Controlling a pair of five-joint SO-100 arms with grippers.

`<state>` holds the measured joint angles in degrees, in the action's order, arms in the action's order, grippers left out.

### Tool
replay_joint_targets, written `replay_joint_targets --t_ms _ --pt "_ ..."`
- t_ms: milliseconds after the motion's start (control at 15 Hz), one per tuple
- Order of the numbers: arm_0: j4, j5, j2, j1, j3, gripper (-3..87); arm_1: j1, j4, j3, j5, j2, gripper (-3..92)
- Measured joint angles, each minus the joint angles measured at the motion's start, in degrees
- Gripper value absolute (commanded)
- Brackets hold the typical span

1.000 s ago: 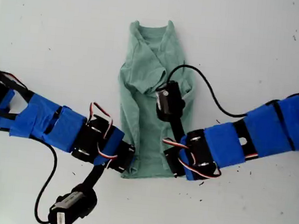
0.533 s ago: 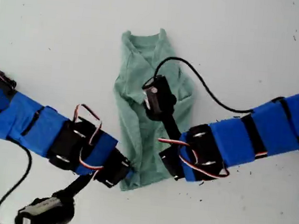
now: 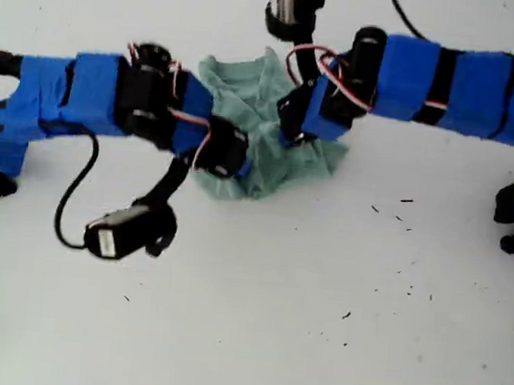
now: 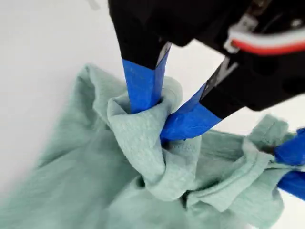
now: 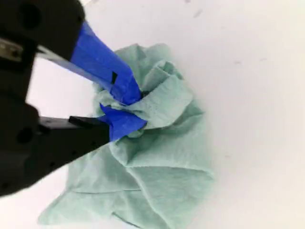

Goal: Fold t shirt

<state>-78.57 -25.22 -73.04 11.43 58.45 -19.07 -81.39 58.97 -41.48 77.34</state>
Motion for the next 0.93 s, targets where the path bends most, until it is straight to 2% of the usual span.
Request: replay_joint_targets --t_ms 67,133,200,333,400,533,600,800,933 --pt "-0.53 -1.85 -1.67 4.83 0.0 -0.2 -3.52 2.46 0.0 -1.85 0.0 -0.1" --pt "-0.44 -3.25 -3.25 9.32 0.18 2.5 -6.5 5.27 0.0 -3.34 0.0 18.8" --pt "-0.44 -4.31 -4.83 12.74 0.53 21.4 -8.96 9.05 0.0 -4.13 0.0 34.1" --pt "1.23 -5.01 -8.88 17.49 2.46 32.6 -13.18 15.47 0.97 -5.45 1.41 25.4" --pt "2.64 -5.01 -12.66 20.39 5.27 34.0 -15.03 18.19 2.99 -5.54 5.1 23.0" --pt "8.26 -5.1 -24.43 28.21 16.88 28.5 -18.81 37.0 19.42 -5.19 19.6 21.8" --pt "13.8 -5.1 -32.96 31.73 26.02 27.2 -21.09 43.33 24.79 -4.48 24.52 21.5" --pt "26.72 -5.1 -61.61 35.77 57.66 25.0 -23.64 48.08 49.48 -0.53 44.03 16.5" --pt "30.23 -5.1 -75.59 35.86 74.18 17.9 -24.43 45.7 69.7 0.35 60.21 19.6"
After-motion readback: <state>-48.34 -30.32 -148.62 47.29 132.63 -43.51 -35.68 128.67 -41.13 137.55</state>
